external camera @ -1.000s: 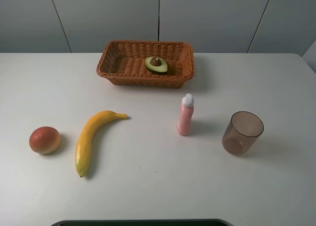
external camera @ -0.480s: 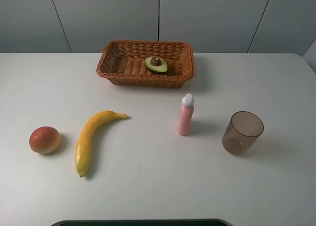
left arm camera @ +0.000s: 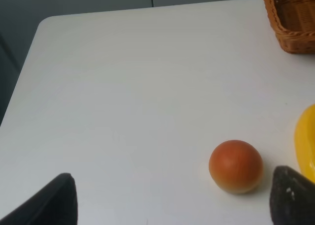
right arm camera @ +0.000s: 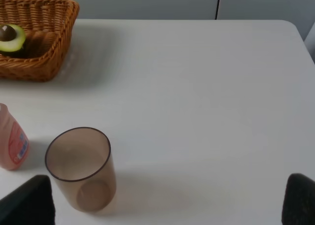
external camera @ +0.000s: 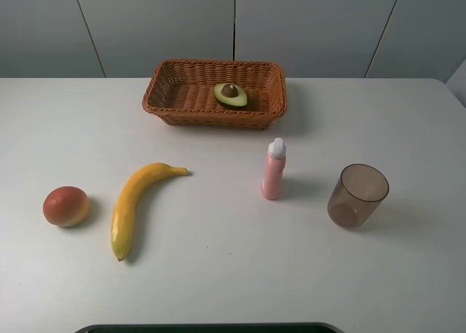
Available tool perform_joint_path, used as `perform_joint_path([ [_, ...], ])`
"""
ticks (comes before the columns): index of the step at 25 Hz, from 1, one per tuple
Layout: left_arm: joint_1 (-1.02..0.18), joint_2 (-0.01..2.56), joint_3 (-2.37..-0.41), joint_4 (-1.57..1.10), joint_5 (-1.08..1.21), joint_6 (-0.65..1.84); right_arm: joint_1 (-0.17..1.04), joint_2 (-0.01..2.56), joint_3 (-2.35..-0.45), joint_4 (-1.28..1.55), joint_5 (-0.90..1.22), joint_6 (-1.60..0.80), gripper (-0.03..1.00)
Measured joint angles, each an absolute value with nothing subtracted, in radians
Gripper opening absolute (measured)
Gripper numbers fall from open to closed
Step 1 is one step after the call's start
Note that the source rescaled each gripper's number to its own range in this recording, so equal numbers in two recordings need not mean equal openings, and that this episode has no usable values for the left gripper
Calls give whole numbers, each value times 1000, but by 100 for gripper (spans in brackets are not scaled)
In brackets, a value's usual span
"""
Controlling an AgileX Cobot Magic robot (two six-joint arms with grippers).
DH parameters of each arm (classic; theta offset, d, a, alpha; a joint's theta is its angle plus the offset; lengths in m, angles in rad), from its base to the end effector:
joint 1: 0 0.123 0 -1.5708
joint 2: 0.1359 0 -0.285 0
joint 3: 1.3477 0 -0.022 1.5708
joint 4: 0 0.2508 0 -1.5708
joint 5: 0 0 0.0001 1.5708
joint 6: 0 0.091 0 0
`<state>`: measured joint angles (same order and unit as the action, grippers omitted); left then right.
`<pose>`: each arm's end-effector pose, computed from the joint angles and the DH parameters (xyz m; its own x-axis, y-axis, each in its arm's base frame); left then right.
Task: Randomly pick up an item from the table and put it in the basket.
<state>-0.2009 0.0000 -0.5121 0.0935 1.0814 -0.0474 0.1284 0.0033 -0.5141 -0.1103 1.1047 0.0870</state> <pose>-0.0057 0.0088 0.2793 -0.4532 0.0889 -0.8870 0.1257 0.9914 0.0351 -0.0069 -0.0099 0.2781 -0.4804 -0.0246 -0.8767 -0.0242 0.9996 -0.0149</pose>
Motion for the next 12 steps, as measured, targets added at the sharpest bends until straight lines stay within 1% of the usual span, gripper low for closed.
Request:
perform_joint_path([
  [12,-201,0,-512,94,1081,-47,126,3,-514,-90,1104,67,100],
])
